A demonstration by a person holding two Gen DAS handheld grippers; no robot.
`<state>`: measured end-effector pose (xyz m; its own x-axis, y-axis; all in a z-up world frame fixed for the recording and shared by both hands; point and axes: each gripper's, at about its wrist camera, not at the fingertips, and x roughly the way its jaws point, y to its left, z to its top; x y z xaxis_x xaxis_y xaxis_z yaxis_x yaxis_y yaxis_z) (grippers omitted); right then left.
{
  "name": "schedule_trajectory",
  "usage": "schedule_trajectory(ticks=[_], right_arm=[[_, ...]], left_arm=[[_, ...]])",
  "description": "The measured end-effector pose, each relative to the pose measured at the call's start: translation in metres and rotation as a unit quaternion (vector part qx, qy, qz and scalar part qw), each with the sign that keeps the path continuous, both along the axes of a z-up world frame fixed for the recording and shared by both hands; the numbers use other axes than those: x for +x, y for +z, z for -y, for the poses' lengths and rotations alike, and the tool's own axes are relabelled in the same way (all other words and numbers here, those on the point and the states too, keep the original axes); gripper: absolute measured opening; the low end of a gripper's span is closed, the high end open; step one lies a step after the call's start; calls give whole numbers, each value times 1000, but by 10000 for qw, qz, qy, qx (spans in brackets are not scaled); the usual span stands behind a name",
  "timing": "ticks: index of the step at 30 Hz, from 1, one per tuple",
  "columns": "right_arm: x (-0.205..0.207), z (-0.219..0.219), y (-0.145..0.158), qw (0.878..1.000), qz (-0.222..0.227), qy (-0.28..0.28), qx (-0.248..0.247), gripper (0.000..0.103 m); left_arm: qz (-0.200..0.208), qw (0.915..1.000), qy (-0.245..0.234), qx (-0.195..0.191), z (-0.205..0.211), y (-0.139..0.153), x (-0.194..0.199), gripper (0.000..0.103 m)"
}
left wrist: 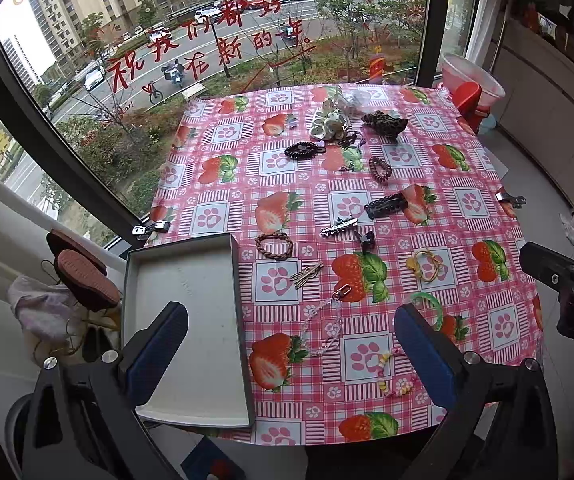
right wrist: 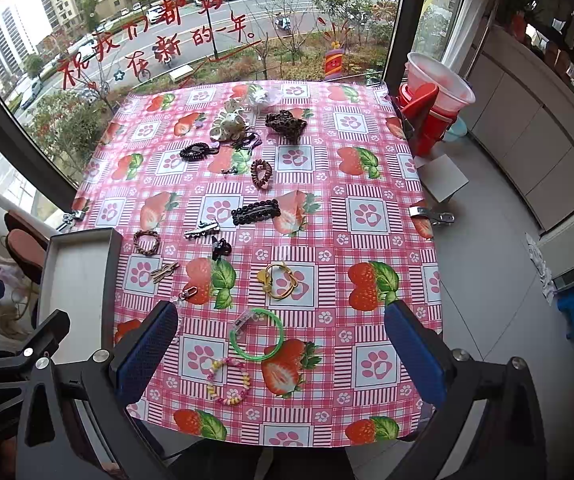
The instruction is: Organize jewelry
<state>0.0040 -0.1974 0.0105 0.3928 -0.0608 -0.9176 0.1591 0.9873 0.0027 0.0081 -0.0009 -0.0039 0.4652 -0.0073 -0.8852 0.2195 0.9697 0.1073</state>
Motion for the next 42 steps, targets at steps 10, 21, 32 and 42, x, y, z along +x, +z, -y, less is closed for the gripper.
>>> schedule_trajectory(ticks=[10, 21, 32, 42], right_arm=[[1, 0, -1, 10000, -4, -11, -14, 103], [2, -1, -2, 10000, -9, -14, -6, 103], [3, -5, -4, 10000, -27, -24, -20, 103], [3, -6, -5, 10000, -33, -22, -18, 103]], left_arm=[[-13, 10000, -4, 7, 0, 0, 1, 103], [-18, 10000, -3, 5, 0, 0, 1, 103], [-33, 10000, 9, 0, 0, -2, 3, 103], [-33, 10000, 1, 8, 0, -2, 3, 103]])
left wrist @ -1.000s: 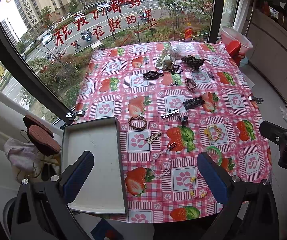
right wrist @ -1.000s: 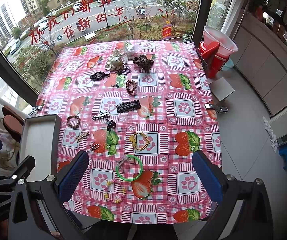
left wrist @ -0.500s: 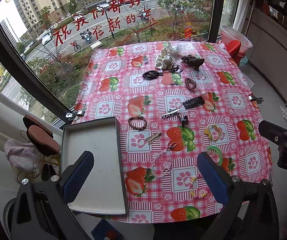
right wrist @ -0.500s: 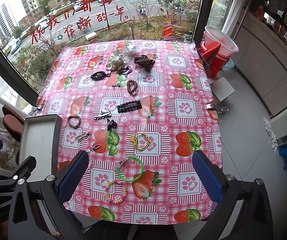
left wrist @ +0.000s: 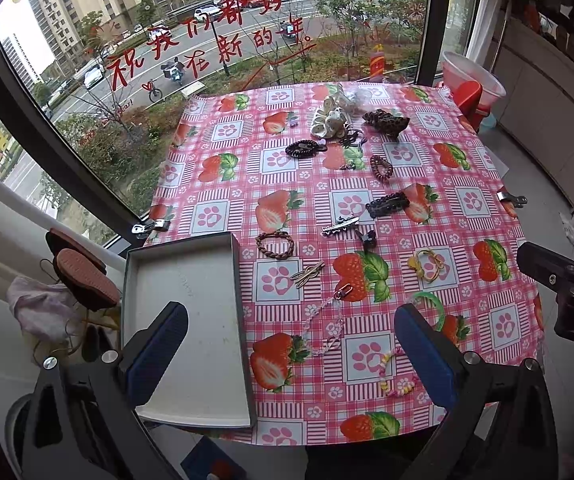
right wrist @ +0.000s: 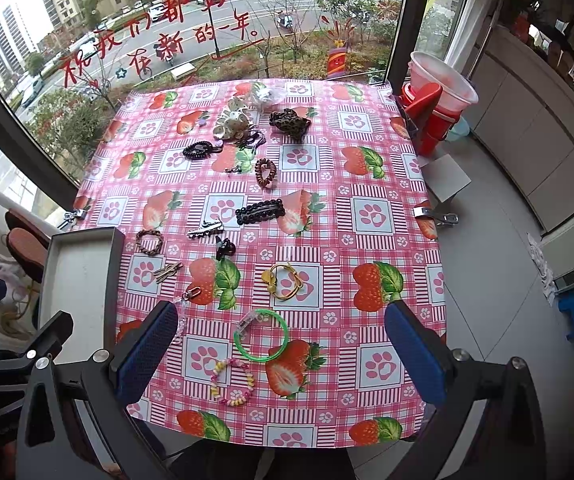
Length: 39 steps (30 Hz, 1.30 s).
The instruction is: Organize jewelry
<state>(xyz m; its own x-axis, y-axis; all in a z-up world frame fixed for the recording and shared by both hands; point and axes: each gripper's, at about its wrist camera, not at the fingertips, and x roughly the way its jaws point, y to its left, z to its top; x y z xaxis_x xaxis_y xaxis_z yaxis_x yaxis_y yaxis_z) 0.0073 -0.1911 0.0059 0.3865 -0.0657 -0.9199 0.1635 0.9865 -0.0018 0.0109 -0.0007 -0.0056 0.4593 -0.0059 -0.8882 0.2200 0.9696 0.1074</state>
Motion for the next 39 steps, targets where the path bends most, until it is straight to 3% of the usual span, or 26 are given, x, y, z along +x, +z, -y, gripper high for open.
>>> schedule_trajectory(ticks=[39], right_arm=[[-5, 0, -2, 10000, -44, -41, 27, 103]], left_arm=[[-44, 10000, -43, -14, 2, -3, -4, 103]])
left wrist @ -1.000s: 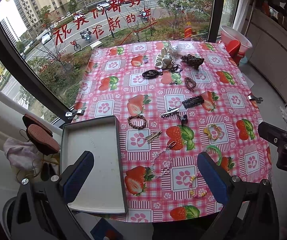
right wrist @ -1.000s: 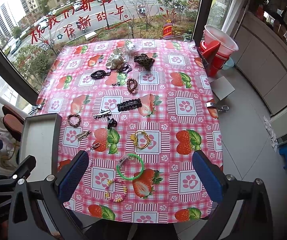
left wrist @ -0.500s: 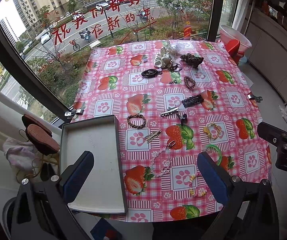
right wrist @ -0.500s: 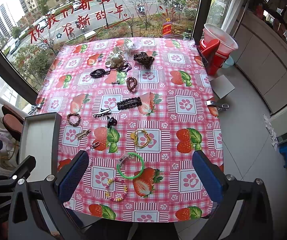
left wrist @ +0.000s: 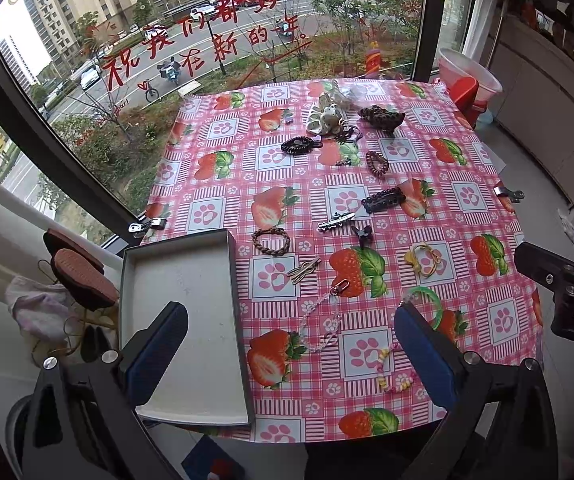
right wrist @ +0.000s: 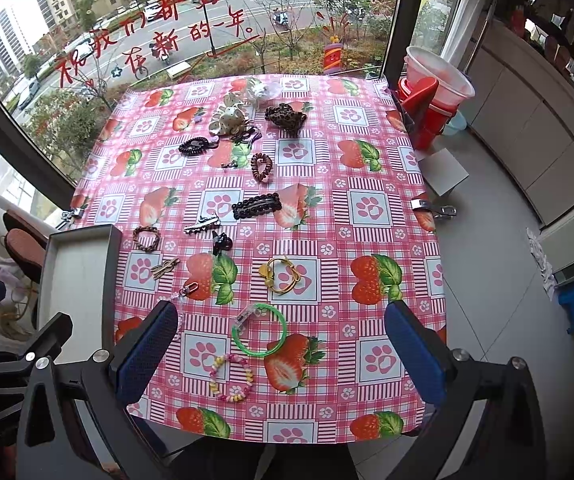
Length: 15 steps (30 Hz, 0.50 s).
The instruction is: Organize jewelry
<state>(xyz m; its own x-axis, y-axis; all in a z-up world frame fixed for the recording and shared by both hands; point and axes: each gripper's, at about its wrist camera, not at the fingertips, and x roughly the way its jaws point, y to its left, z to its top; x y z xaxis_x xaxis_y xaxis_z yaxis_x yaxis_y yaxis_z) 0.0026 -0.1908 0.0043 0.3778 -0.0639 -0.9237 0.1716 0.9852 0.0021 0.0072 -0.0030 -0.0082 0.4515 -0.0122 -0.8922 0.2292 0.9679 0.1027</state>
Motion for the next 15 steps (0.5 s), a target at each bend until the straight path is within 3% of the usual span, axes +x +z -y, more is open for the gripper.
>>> schedule_trajectory(ticks=[15], right_arm=[[0, 0, 0, 10000, 0, 4, 6, 103]], left_arm=[[-7, 10000, 6, -8, 0, 0, -3, 103]])
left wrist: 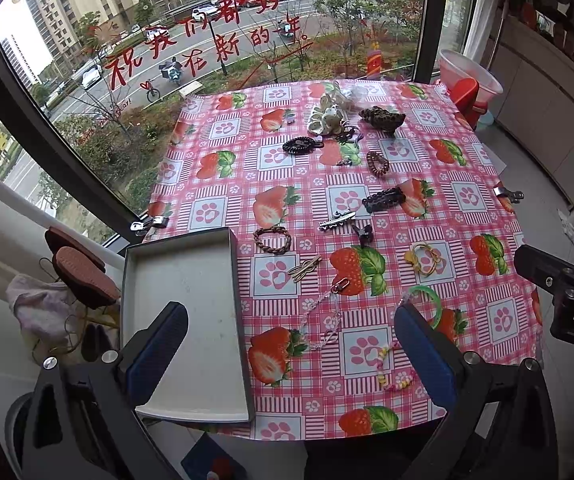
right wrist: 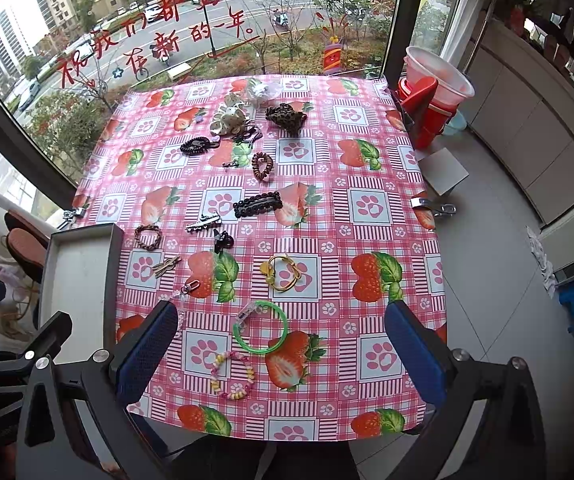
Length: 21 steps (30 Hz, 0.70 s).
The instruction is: Organize jewelry
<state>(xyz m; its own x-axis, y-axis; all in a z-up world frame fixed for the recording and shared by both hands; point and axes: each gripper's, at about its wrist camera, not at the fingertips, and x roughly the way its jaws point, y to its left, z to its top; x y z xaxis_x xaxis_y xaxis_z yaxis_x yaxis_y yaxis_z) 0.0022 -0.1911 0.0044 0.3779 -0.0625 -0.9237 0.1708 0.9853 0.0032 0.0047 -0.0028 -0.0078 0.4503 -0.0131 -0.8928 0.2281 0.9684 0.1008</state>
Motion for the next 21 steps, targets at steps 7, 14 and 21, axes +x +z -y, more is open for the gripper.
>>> schedule_trajectory(ticks=[7, 14, 21], right_arm=[[-2, -1, 0, 10000, -4, 5, 10, 103], [-5, 0, -2, 10000, -19, -59, 32, 103], [-7, 11, -8, 9995, -73, -273, 138, 103]], left_arm=[[-5, 10000, -10, -1, -1, 1, -2, 103], [-48, 10000, -12, -25, -6, 1, -2, 103], [-163, 9998, 87, -3, -21, -13, 8, 103]])
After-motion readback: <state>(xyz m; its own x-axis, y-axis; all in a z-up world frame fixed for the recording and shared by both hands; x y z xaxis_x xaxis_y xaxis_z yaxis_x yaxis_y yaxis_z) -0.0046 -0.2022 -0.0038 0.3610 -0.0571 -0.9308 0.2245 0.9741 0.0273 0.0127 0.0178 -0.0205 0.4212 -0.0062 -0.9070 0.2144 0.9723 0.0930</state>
